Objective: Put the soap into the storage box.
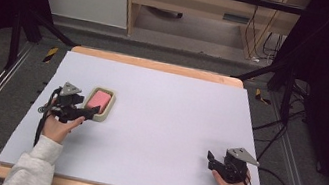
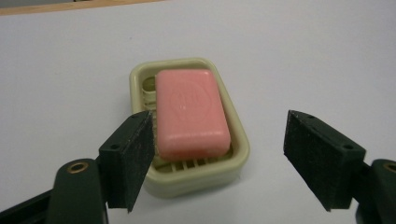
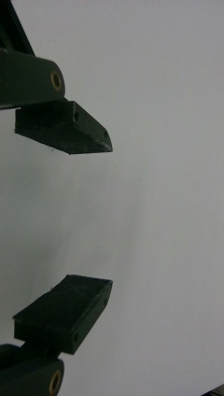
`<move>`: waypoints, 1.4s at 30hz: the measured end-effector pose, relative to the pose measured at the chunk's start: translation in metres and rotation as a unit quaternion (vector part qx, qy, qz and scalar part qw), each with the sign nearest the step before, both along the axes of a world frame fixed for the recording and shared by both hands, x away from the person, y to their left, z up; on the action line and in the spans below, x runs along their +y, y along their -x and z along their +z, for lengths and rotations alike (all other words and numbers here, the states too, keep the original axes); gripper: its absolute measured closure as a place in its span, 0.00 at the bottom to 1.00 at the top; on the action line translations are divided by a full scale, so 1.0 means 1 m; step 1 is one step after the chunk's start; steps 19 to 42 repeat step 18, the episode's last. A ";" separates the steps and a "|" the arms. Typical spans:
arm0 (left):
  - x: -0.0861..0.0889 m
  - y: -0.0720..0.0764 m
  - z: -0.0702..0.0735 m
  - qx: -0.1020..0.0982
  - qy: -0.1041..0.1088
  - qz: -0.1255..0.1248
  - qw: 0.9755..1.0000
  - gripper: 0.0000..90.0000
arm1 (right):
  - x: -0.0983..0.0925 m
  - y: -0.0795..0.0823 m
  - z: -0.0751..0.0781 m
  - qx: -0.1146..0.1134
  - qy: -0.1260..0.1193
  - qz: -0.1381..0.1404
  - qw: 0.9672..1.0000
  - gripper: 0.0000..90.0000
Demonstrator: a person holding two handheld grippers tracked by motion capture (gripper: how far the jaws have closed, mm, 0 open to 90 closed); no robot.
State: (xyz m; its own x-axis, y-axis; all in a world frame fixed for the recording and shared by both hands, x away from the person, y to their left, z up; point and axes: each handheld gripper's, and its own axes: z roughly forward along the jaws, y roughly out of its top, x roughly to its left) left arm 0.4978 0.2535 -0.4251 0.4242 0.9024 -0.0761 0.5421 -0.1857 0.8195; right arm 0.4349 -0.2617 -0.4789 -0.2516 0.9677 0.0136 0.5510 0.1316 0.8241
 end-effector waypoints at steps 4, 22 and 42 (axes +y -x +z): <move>0.012 0.017 -0.005 -0.009 0.016 0.003 1.000 0.27 | -0.003 0.000 0.000 0.000 0.002 -0.007 1.000 0.31; 0.043 0.043 -0.036 0.018 -0.006 0.029 0.999 0.23 | -0.010 0.002 -0.004 0.011 0.019 -0.022 1.000 0.29; 0.043 0.043 -0.036 0.018 -0.006 0.029 0.999 0.23 | -0.010 0.002 -0.004 0.011 0.019 -0.022 1.000 0.29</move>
